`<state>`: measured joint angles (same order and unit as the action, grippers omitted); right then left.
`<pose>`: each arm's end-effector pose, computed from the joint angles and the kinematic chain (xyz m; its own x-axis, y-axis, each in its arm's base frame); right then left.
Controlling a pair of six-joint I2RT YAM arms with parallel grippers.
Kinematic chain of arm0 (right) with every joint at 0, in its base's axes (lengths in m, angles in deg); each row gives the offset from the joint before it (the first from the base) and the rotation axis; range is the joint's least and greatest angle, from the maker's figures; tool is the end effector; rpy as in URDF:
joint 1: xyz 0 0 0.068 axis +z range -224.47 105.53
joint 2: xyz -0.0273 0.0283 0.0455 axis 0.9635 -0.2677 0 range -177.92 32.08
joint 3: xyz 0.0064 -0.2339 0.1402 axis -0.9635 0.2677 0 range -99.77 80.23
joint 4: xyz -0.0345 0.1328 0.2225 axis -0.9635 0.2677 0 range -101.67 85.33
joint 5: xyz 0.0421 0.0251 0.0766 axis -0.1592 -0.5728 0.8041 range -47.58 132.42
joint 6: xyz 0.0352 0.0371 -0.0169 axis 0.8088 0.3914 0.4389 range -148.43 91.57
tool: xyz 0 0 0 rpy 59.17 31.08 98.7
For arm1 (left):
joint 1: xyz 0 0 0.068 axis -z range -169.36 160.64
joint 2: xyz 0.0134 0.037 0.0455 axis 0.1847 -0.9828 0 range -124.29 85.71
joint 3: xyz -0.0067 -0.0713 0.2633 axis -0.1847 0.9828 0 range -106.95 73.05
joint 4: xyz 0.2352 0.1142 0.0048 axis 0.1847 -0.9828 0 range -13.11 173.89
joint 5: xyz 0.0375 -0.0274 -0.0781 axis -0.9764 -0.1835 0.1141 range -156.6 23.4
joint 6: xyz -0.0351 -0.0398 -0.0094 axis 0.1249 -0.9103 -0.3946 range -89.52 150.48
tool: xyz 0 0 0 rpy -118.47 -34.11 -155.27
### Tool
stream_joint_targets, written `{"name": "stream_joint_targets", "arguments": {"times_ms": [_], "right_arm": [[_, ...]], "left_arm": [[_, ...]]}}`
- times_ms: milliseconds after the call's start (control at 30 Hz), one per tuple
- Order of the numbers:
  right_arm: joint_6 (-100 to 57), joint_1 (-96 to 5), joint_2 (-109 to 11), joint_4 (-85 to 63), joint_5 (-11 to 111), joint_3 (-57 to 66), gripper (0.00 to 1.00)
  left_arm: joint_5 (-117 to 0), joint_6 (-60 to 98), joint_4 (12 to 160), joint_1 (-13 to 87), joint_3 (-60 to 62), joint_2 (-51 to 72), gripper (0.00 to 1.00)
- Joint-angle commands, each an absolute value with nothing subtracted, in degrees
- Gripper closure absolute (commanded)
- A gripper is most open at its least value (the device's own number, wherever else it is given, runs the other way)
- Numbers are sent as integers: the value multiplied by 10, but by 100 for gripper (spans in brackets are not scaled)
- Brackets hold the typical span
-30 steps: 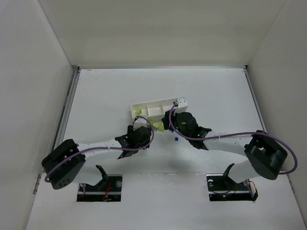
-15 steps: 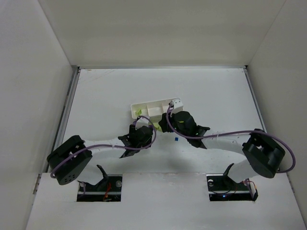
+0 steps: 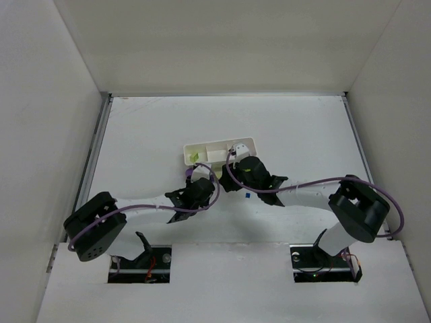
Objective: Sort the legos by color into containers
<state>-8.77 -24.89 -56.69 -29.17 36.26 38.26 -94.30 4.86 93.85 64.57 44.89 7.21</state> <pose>0.2111 0.2421 0.1864 -0.5331 -0.1101 -0.8389 -0.5490 0.7994 0.2439 0.1607 -0.1925 0.1535 -0.5632 0.1230 -0.8171 0.2922 0.9546 -0.0578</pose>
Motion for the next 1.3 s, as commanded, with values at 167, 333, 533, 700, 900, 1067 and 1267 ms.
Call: {"name": "stream_joint_targets", "arguments": {"times_ms": [167, 333, 533, 700, 900, 1067, 1267], "right_arm": [[-120, -247, -603, -300, 378, 331, 44], [-130, -251, -637, -296, 380, 301, 45], [-123, -254, -665, -264, 390, 269, 46], [-115, -256, -673, -234, 393, 257, 46], [-102, -264, -686, -197, 378, 243, 48], [-102, -264, -704, -169, 357, 222, 49], [-115, -263, -685, -188, 311, 236, 47]], "left_arm": [[-960, -23, 824, 610, 477, 318, 82], [-911, -47, 823, 544, 461, 397, 82], [-808, -65, 889, 467, 423, 336, 81], [-778, -68, 946, 436, 390, 260, 80], [-759, -58, 987, 416, 340, 172, 79], [-752, -56, 1009, 401, 310, 112, 79], [-756, -55, 1030, 391, 297, 71, 79]]}}
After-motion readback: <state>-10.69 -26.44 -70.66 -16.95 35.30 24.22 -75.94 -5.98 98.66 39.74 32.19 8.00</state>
